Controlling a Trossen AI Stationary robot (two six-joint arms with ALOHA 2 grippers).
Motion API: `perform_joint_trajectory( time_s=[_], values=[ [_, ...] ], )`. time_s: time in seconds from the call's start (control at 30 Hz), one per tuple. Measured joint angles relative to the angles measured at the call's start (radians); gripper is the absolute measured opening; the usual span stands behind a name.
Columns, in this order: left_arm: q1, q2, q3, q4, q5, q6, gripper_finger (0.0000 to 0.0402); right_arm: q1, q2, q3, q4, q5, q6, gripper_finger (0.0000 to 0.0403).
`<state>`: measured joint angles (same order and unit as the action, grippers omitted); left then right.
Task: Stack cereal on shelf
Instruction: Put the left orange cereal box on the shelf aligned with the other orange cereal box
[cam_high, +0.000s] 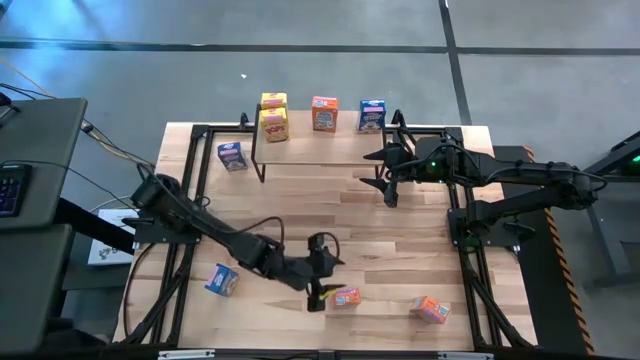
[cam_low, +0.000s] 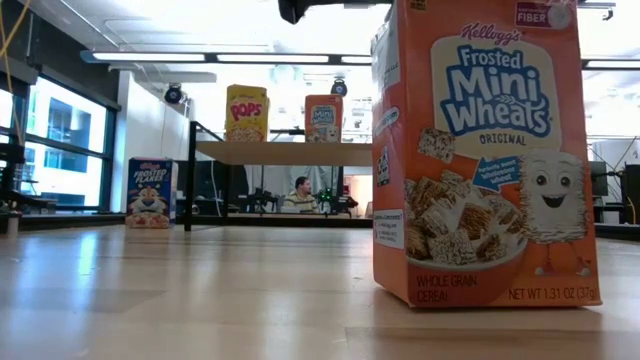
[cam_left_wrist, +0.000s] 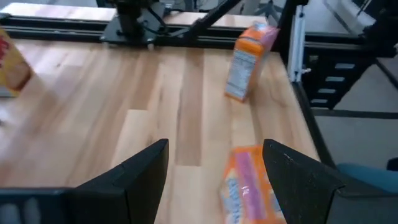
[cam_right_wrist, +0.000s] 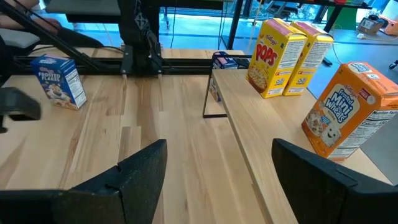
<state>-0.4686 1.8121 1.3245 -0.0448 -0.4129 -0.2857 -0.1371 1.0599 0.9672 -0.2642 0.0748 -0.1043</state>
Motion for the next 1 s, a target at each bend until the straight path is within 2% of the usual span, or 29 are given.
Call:
perform_joint_trajectory(
  time_s=[0.17,0.57,1.0],
  values=[
    [-0.022,0.046,0.015,0.008,-0.001,-0.002,0.0258,0.0,0.0,0.0,-0.001,0.0,0.0,0.0282],
    [-0.052,0.068,0.017,0.005,-0.003,-0.03,0.0298,0.0,0.0,0.0,-0.002,0.0,0.0,0.0282],
    [-0.064,0.105,0.018,0.024,0.005,-0.078,0.0301,0.0,0.0,0.0,-0.002,0.0,0.0,0.0282]
  ],
)
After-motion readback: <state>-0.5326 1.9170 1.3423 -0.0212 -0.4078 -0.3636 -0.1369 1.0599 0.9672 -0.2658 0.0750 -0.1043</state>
